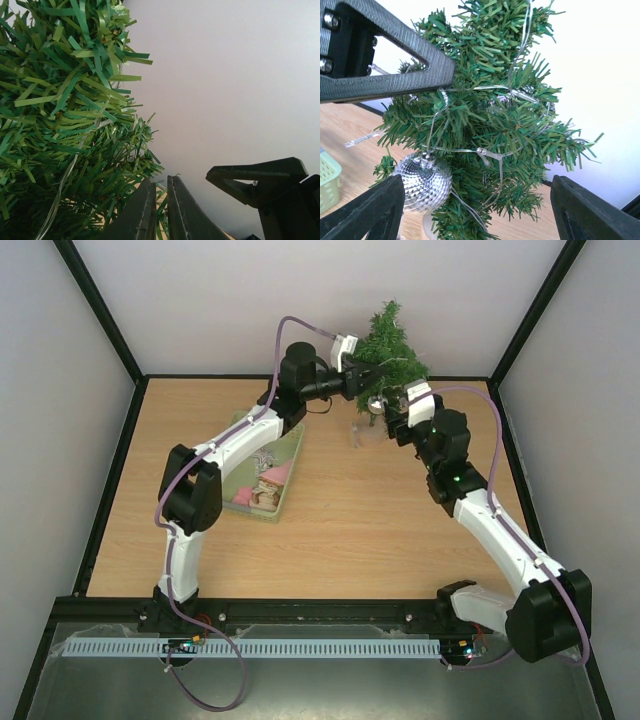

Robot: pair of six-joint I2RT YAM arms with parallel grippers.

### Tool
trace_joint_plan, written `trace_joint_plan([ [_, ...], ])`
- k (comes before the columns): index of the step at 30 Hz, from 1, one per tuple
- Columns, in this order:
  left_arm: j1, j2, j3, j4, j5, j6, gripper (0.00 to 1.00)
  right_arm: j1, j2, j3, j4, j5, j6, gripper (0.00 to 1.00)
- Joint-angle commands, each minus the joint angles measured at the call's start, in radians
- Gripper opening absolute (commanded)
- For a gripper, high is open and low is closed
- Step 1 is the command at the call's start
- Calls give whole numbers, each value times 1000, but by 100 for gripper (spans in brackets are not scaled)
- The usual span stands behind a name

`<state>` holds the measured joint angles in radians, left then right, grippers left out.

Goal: Decorate the small christmas tree
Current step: Hang the decoration item on the Christmas tree.

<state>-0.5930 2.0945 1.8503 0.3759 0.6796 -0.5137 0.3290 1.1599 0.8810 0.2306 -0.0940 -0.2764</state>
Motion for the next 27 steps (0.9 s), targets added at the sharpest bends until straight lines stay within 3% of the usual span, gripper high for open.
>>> trace_joint_plan([
  [1, -8, 4, 27, 27, 21, 21, 11, -3, -46, -17, 1, 37, 48, 78],
  [5, -12, -5, 27, 32, 24, 19, 25, -4, -68, -17, 2, 22, 89, 83],
  [8, -15, -26, 22, 23, 26, 20, 38, -4, -84, -18, -6, 5, 147, 100],
  [12, -14, -76, -12, 3, 20, 39, 58, -3, -115, -10, -41, -3, 233, 98],
  [18, -8, -172, -97, -52, -14, 97, 74, -3, -203, -14, -9, 8, 495, 98],
  [21, 2, -233, -159, -70, -46, 105, 99, -3, -261, -48, 10, 64, 653, 98],
  [27, 16, -395, -311, -167, -179, 170, 100, -4, -306, -31, -143, 7, 731, 98],
])
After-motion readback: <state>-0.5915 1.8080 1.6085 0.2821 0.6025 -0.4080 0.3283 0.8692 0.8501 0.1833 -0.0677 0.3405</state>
